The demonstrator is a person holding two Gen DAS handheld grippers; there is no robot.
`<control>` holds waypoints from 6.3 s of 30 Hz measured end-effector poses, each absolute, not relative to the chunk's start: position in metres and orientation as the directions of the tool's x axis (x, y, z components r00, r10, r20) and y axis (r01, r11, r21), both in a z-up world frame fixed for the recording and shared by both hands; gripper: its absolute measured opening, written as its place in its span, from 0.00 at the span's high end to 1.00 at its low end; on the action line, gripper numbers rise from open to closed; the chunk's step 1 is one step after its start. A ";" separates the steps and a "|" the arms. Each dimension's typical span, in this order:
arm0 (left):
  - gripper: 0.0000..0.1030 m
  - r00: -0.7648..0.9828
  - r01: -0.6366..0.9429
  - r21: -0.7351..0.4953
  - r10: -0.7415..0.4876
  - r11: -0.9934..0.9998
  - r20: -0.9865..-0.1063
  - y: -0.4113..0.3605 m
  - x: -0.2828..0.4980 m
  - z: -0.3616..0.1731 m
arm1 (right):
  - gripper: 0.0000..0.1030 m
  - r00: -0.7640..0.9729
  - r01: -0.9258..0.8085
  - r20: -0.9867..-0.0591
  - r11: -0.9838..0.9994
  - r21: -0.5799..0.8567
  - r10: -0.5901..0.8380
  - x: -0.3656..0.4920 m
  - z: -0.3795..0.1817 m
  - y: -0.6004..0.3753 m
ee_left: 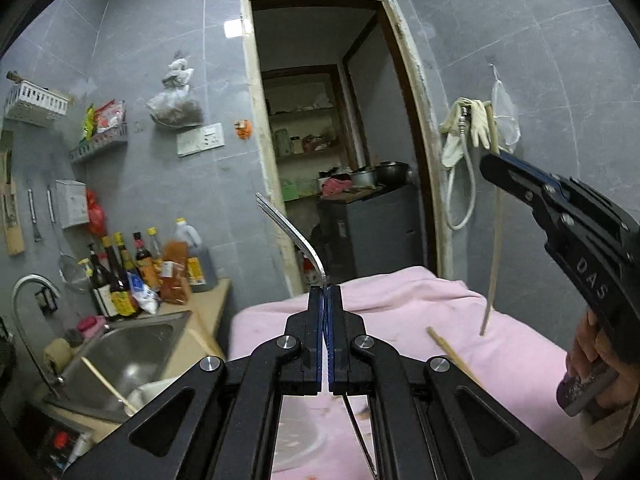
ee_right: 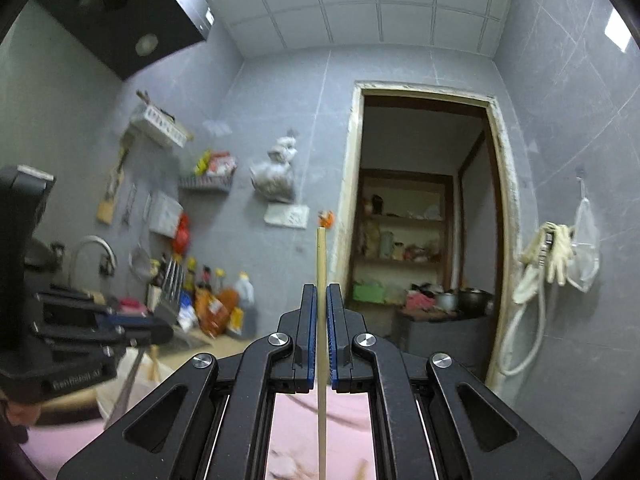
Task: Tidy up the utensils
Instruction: 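Lift the fork and chopstick off the cloth and carry both to the white holder, then open the left tool to drop the fork into the holder while the right tool drops its chopstick in, then move both open tools back down to the utensils on the cloth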
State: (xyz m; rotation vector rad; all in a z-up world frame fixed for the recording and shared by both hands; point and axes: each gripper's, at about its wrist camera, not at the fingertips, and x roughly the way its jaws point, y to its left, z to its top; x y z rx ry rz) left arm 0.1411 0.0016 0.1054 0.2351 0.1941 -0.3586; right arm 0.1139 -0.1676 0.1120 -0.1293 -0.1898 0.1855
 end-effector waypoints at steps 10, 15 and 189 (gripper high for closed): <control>1.00 0.969 0.210 0.180 -0.181 0.961 -0.165 0.080 0.152 0.129 | 0.97 0.913 -0.337 0.221 0.940 -0.062 0.342 0.157 0.141 -0.099; 1.00 0.988 0.093 0.136 -0.075 0.986 -0.134 0.121 0.173 0.135 | 0.97 0.887 -0.423 0.203 0.906 -0.010 0.416 0.187 0.143 -0.069; 0.18 0.572 0.425 -0.069 -0.327 0.902 -0.752 -0.057 0.185 -0.012 | 0.13 0.824 -0.221 -0.538 0.975 -0.017 0.177 0.139 0.015 -0.268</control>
